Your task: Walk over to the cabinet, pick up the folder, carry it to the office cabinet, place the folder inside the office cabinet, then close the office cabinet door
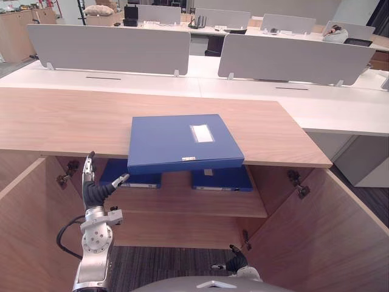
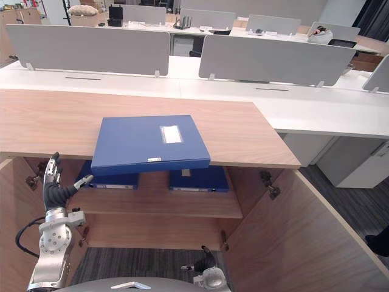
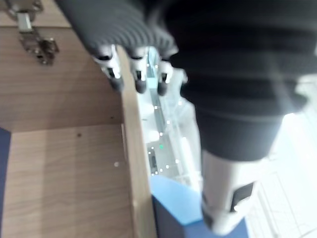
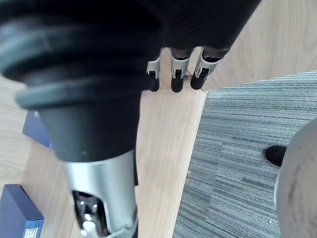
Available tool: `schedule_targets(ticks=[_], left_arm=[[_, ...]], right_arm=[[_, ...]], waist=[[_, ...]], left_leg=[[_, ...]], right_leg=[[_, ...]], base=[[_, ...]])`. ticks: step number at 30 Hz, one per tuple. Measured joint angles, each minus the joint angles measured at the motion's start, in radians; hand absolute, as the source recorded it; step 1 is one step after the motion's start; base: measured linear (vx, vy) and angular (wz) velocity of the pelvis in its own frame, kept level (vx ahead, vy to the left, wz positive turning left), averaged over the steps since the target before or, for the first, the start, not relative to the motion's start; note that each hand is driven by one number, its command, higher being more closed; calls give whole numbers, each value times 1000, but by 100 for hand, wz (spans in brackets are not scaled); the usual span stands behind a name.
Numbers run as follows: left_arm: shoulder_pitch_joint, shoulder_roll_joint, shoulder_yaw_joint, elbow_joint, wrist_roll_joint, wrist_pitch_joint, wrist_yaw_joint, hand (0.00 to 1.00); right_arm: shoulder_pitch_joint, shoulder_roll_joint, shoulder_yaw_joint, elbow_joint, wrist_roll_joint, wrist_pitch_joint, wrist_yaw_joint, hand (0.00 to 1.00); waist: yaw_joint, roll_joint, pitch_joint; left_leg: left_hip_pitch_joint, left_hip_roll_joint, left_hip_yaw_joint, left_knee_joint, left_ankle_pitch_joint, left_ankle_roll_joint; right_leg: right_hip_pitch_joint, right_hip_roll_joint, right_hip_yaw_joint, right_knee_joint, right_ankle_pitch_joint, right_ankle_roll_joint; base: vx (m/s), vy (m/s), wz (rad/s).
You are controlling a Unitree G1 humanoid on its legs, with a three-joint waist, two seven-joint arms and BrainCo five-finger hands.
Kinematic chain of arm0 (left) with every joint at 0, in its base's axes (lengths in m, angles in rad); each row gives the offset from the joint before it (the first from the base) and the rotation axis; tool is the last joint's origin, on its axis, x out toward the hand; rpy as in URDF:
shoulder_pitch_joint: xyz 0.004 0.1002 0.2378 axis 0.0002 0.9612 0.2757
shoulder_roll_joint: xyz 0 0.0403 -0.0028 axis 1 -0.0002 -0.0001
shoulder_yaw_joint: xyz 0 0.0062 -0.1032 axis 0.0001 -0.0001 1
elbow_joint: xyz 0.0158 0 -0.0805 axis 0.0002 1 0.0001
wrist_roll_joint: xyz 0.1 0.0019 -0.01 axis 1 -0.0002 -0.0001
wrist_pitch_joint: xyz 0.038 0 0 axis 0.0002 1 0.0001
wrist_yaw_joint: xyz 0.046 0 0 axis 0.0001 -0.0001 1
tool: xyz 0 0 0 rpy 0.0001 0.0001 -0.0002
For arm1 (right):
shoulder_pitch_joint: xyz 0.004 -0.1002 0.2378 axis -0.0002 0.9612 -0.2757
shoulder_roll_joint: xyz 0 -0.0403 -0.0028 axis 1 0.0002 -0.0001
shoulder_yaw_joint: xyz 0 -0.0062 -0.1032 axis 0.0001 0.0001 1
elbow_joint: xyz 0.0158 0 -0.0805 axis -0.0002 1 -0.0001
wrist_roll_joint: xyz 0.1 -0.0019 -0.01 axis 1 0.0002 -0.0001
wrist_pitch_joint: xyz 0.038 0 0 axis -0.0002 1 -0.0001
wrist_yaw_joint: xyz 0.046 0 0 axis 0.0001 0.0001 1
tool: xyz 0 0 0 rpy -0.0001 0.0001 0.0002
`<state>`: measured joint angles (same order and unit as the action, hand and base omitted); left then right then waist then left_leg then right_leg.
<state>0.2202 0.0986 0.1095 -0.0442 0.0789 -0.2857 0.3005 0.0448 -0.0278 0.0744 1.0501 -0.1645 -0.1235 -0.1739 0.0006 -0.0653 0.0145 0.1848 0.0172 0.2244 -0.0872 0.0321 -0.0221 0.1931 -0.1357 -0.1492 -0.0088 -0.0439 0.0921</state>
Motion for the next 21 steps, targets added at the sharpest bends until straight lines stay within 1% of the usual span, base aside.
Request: schedule_targets(ticks=[5, 8, 10, 14, 16, 18, 21], left_arm=[[0, 1, 7, -7, 0, 0, -24, 0], [0, 1, 6, -7, -1, 0, -25, 0], [0, 1, 5, -8, -29, 0, -33, 0], [-1, 6, -6, -27, -37, -1, -60, 0], [-2, 34, -37, -31, -37, -6, -76, 0], [-2, 46, -51, -47, -37, -7, -92, 0], [-14, 81, -73, -75, -39, -20, -113, 0]], right_arm=[[-1, 0, -1, 3, 0, 0, 8, 0], [-2, 0, -2, 11, 0, 0, 20, 0], [-6, 0, -2, 23, 0, 0, 20, 0], [-8, 0, -2, 27, 0, 0, 21, 0], [-8, 0, -2, 27, 0, 0, 21, 0], [-8, 0, -1, 27, 0, 0, 21, 0], [-8, -1, 1, 27, 0, 0, 22, 0]], waist=[[0, 0, -3], [0, 1, -11], [0, 0, -18], [0, 0, -18], [-1, 1, -18], [-1, 1, -18], [-2, 2, -19]], left_leg=[[0, 1, 1, 0, 0, 1], [0, 1, 2, 0, 2, 4], [0, 1, 3, 0, 1, 5], [3, 1, 2, 0, 1, 5], [5, 1, 3, 0, 1, 5], [6, 1, 4, 0, 1, 4], [9, 2, 8, 0, -2, 0]], right_leg=[[1, 1, 1, -4, 0, 0], [1, 2, 2, -7, 0, 0], [4, 2, 1, -7, 0, 0], [7, 2, 1, -7, 0, 0], [7, 2, 2, -8, 0, 0], [7, 2, 3, -8, 0, 0], [7, 2, 7, -7, 0, -1]], base=[[0, 0, 0], [0, 0, 0], [16, -2, 0], [0, 0, 0], [0, 0, 0], [-3, 0, -2], [0, 0, -2]])
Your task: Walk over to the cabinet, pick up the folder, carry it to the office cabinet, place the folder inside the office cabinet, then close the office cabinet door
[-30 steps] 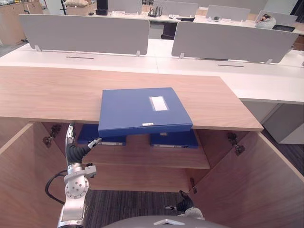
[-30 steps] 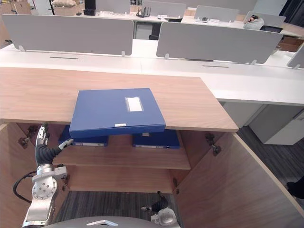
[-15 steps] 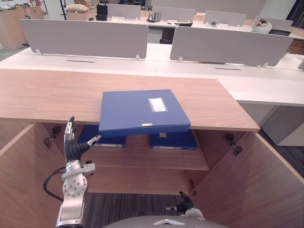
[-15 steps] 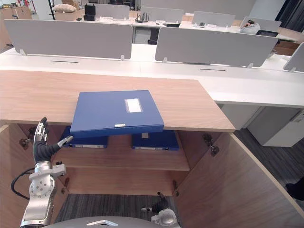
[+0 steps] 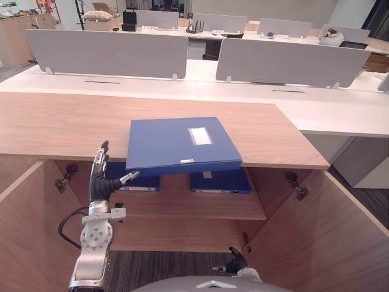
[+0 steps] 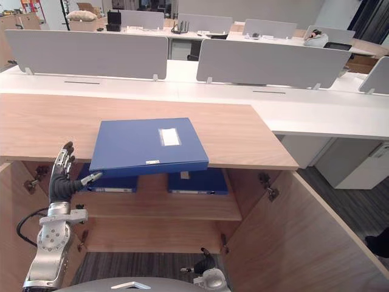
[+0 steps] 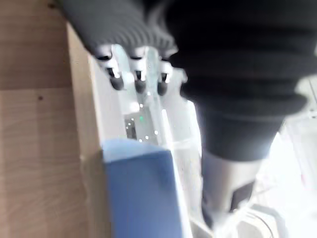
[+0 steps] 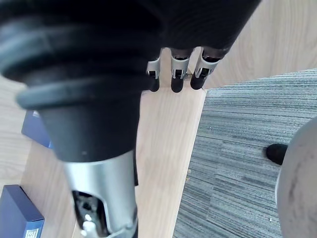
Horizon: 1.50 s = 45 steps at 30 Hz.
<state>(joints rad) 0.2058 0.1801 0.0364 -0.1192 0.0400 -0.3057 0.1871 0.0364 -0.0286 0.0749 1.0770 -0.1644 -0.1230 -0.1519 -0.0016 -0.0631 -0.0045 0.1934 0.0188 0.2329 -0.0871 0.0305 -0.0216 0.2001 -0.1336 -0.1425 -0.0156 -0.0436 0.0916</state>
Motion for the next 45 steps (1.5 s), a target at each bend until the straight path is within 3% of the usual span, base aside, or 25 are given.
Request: schedule_targets(ticks=[7, 16, 25, 37, 45], left_arm=[[-42, 69, 3, -74, -39, -13, -30, 0], [-211, 244, 114, -200, -39, -46, -41, 0], [-255, 279, 161, -266, -118, -78, -71, 0], [-290, 289, 179, -344, -280, -92, -233, 0], [-343, 351, 258, -384, -325, -113, -245, 0]], right_arm=[[-1, -2, 1, 0, 0, 0, 11, 0], [0, -3, -16, 38, 1, -1, 24, 0], [8, -6, -48, 38, 3, -1, 43, 0], [13, -7, -78, 39, 13, 0, 70, 0], [13, -10, -91, 38, 37, -1, 79, 0]], waist=[[-2, 4, -3], [-1, 0, -25], [3, -1, -31], [1, -11, -41], [-1, -11, -40]], left_leg=[[2, 1, 17, 0, -6, -1], [0, 8, 43, 1, -10, -5], [-2, 9, 42, 0, -15, -14], [-21, 6, 42, 1, -15, -14], [-22, 7, 44, 1, -19, -15]], right_leg=[[-7, 1, 18, -1, 2, -3], [-27, 7, 48, 11, 13, 5], [-42, 6, 51, 33, -3, -7], [-63, 4, 54, 33, -5, -7], [-64, 6, 55, 25, -5, -7]], base=[[3, 3, -6], [13, 0, -9], [-17, -2, 0], [-6, 1, 0], [0, 0, 0]])
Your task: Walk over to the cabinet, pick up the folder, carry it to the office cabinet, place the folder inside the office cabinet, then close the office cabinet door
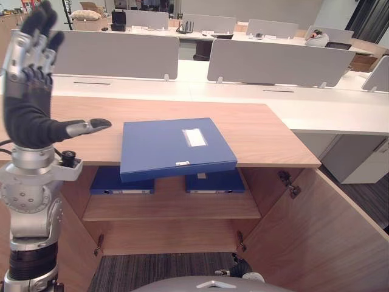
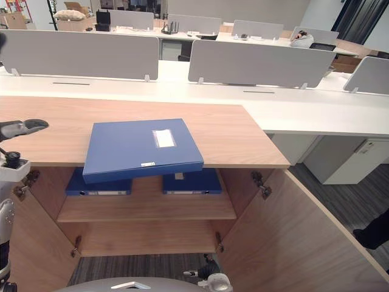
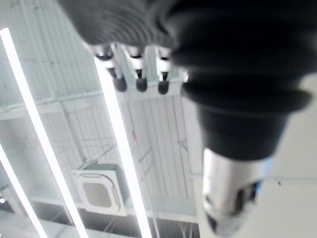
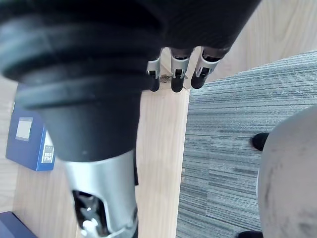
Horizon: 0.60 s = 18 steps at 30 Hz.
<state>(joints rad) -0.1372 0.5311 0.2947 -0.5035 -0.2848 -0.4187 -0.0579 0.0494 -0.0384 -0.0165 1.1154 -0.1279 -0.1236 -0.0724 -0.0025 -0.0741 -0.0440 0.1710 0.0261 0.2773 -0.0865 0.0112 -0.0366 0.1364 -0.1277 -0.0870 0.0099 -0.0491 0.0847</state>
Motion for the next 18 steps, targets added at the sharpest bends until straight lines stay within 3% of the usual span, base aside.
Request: schedule_targets(ticks=[3, 5, 7, 8, 10, 11, 18], left_arm=[[-9, 13, 23, -3, -21, -1, 1, 0], [-88, 85, -11, -24, -42, 1, 1, 0], [-119, 81, -189, -50, -101, -42, 6, 0], [-94, 59, -225, -67, -86, -45, 6, 0], [38, -41, -385, -91, 50, -27, -5, 0], [47, -44, -408, -88, 79, -20, -13, 0], [35, -42, -433, -57, 195, -16, 16, 0]], right_arm=[[8, 0, -8, 0, 7, 0, 1, 0], [7, 0, -4, -1, 7, -1, 1, 0], [-4, -2, 11, -1, 7, -3, 1, 0], [-5, -3, 13, -1, 7, -3, 3, 0], [-16, -3, 22, -4, 8, -4, 2, 0], [-15, -4, 24, -4, 8, -4, 1, 0], [-14, -13, 49, -1, 6, -4, -2, 0]], waist=[[-1, 0, 1], [0, -8, 4], [-13, -5, 5], [-19, 0, 7], [-34, 0, 11], [-36, -2, 12], [-32, -1, 19]], left_leg=[[0, 0, 1, 0, -4, -3], [-2, 1, 1, 0, -5, -3], [-3, 0, 0, 1, -4, -1], [-1, -1, 3, 4, -1, 3], [-3, -3, 24, 5, -10, -2], [-7, -2, 24, 4, -11, -2], [-10, -1, 25, 6, -8, 5]], right_leg=[[0, 1, 1, -3, 0, 0], [0, 1, 0, -5, 0, 0], [-5, -3, 1, 11, -1, 3], [-6, -4, 6, 13, 2, 6], [-21, -2, 28, 12, 1, 3], [-25, -1, 28, 12, 1, 2], [-30, 2, 32, 10, 4, 8]], base=[[0, 0, 0], [0, 0, 0], [0, 0, 0], [22, 27, -18], [-3, 30, -24], [-20, -5, -9], [15, -5, 0]])
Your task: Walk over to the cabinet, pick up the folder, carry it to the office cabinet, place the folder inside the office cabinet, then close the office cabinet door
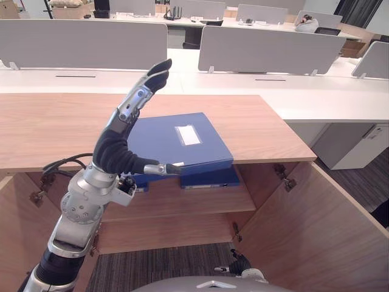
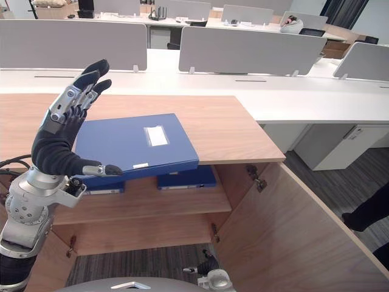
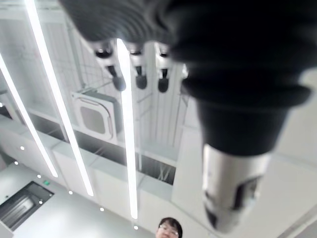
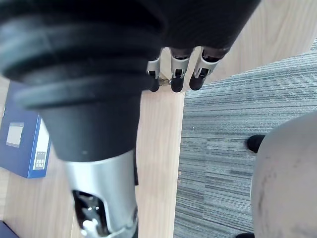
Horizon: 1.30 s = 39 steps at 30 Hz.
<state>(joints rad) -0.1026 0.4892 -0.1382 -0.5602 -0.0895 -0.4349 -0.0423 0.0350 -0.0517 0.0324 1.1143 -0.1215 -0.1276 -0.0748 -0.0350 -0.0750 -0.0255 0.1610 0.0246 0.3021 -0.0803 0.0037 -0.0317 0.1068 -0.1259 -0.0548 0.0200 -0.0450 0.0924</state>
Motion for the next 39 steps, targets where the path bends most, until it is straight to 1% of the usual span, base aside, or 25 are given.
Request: schedule_targets(ticks=[1, 3, 4, 8, 10, 11, 13, 14, 16, 20, 23, 26, 28, 31, 33, 36, 39], left_arm=[[-6, 0, -22, 16, 26, 0, 18, 0], [-15, 0, -43, 35, 42, 1, 22, 0], [-26, 0, -63, 43, 66, 1, 37, 0], [-33, 1, -92, 51, 140, 1, 67, 0], [-33, 2, -124, 70, 241, 2, 86, 0], [-33, 3, -133, 72, 259, 2, 88, 0], [-33, 4, -160, 72, 343, 2, 104, 0], [-33, 4, -165, 72, 363, 2, 105, 0], [-33, 11, -193, 77, 436, 2, 115, 0], [-33, 38, -226, 95, 519, 2, 134, 0], [-33, 42, -238, 107, 587, 4, 151, 0], [-29, 42, -241, 111, 656, 8, 180, 0], [-10, 42, -246, 112, 728, 21, 217, 0], [28, 39, -256, 118, 780, 25, 236, 0], [53, 33, -256, 124, 802, 36, 240, 0], [94, 2, -253, 144, 832, 58, 255, 0], [133, -19, -246, 144, 848, 64, 257, 0]], right_arm=[[0, 0, 3, 0, 0, 0, -1, 0], [0, 0, 4, 0, 0, 0, -1, 0], [0, 0, 5, 0, 0, 0, -1, 0], [-1, -1, 11, 0, 1, 0, -2, 0], [-2, -5, 30, 0, 1, -1, -4, 0], [-2, -6, 33, 0, 2, -1, -5, 0], [-1, -6, 38, 0, 2, -6, -21, 0], [-1, -6, 39, 0, 2, -6, -25, 0], [-2, -6, 42, 0, 2, -9, -38, 0], [-2, -6, 42, 0, 1, -16, -39, 0], [-2, -7, 43, 1, 1, -19, -39, 0], [-2, -7, 44, 1, 1, -22, -40, 0], [-2, -7, 45, 1, 1, -23, -42, 0], [-2, -7, 47, 1, 1, -23, -43, 0], [-2, -9, 56, 1, 1, -23, -43, 0], [-2, -11, 65, 1, 1, -23, -43, 0], [-2, -11, 65, 2, 1, -22, -43, 0]], waist=[[0, 0, 0], [-1, 0, 0], [-2, 0, 0], [-6, 1, 0], [-5, 1, 0], [-5, 1, 0], [-7, 1, 0], [-7, 2, 0], [-8, 2, -1], [-13, 5, -2], [-15, 6, -3], [-15, 7, -4], [-16, 7, -4], [-16, 7, -5], [-16, 6, -5], [-15, 6, -5], [-14, 5, -6]], left_leg=[[0, 0, 0, 0, -1, 1], [0, 0, 0, 0, -1, 1], [0, 0, 0, 0, -1, 1], [0, 0, 1, 0, -1, 1], [1, 0, 1, -1, -1, 1], [0, 0, 1, -2, -1, 1], [0, -2, 0, -6, -1, 1], [0, -2, 0, -6, -1, 1], [0, -3, 0, -6, -1, 2], [-2, -5, -2, -6, 0, 3], [-2, -6, -2, -6, 1, 4], [-3, -6, -4, -6, 2, 6], [-3, -6, -5, -6, 2, 6], [-4, -7, -8, -6, 3, 7], [-5, -7, -11, -6, 4, 8], [-7, -8, -16, -6, 6, 10], [-8, -8, -18, -6, 6, 10]], right_leg=[[0, 0, 1, -1, 0, 0], [0, 0, 1, -2, 0, 0], [0, 0, 1, -2, 0, 0], [0, 0, 2, 0, -1, -1], [-1, -1, 2, 1, -2, -3], [-1, -1, 2, 2, -2, -3], [-1, -2, 2, 2, -5, -8], [-1, -2, 2, 2, -5, -8], [-2, -4, 2, 3, -5, -8], [-2, -6, 0, 3, -5, -7], [-2, -7, 0, 4, -5, -7], [-2, -7, -2, 5, -5, -7], [-2, -7, -3, 6, -5, -7], [-2, -8, -6, 6, -6, -6], [-2, -8, -8, 8, -7, -6], [-2, -9, -11, 10, -9, -4], [-3, -9, -13, 12, -11, -3]], base=[[0, 0, 0], [0, 0, 0], [0, 0, 0], [-9, -6, 0], [-37, -22, 1], [-43, -24, 0], [-32, -17, 0], [0, 0, 0], [0, 0, 0], [0, 0, 0], [0, 0, 0], [0, 0, 0], [0, 0, 0], [0, 0, 1], [0, 0, 5], [0, 0, 3], [0, 0, 0]])
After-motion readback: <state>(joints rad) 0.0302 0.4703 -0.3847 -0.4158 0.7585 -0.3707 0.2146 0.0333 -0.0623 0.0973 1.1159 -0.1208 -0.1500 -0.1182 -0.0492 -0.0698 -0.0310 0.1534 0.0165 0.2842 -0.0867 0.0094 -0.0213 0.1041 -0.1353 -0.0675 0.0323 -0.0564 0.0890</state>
